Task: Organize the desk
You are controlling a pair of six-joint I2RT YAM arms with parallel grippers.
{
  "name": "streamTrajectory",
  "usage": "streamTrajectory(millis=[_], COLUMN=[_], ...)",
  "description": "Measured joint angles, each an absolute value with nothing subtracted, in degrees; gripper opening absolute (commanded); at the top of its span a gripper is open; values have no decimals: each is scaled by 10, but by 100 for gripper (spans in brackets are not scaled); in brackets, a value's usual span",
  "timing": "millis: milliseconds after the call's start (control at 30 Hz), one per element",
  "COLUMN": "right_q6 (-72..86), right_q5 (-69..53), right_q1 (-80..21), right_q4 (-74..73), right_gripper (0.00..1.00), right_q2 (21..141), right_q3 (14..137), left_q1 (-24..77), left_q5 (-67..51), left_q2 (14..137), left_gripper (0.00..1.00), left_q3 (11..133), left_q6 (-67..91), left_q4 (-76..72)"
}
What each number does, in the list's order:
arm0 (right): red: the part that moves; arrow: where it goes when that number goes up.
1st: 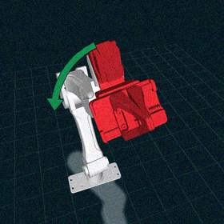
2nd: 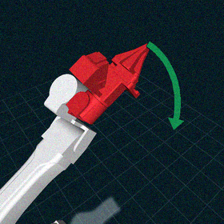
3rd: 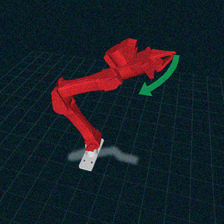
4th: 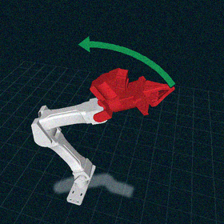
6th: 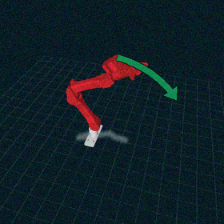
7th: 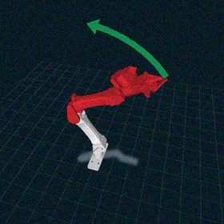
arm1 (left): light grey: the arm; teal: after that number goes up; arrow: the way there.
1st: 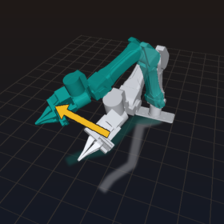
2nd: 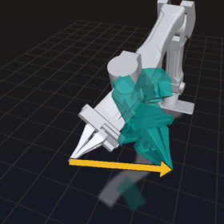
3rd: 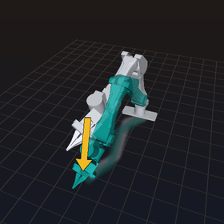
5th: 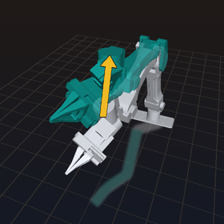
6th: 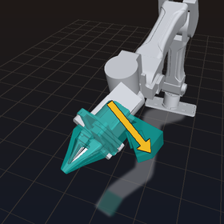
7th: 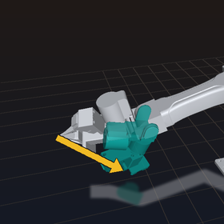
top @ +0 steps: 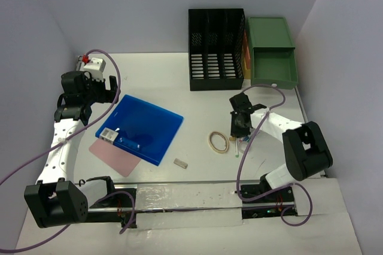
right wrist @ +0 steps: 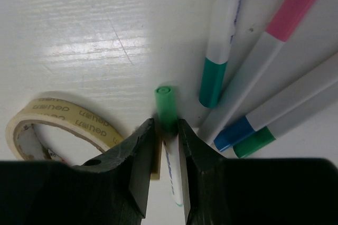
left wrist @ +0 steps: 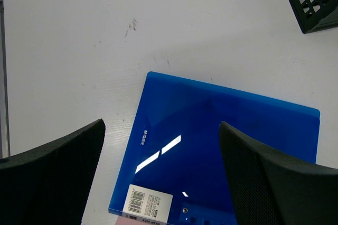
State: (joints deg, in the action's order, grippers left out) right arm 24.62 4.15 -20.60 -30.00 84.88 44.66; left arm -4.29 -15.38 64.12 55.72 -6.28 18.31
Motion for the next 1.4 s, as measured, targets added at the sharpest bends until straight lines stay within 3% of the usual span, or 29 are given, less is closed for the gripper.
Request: streamTrajectory(millis=[533, 700, 933, 1400], right_q6=[247, 248, 243, 181], right_q5=[29, 27, 42, 118], right_q1=[-208, -208, -209, -241], right_q4=[-302, -300, -301, -258], right_gripper=[29, 12, 1, 0], right_q2=[864, 859, 882, 839], right_q3=[450, 446, 466, 481], left_q1=[-43, -43, -43, -43], left_q5=[-154, -154, -154, -153], left_q2=[641, 639, 636, 627], left_gripper=[95, 95, 95, 95], left_q3=[557, 557, 557, 557], left_q6=[-63, -63, -63, -63], left_q4=[183, 183, 183, 183])
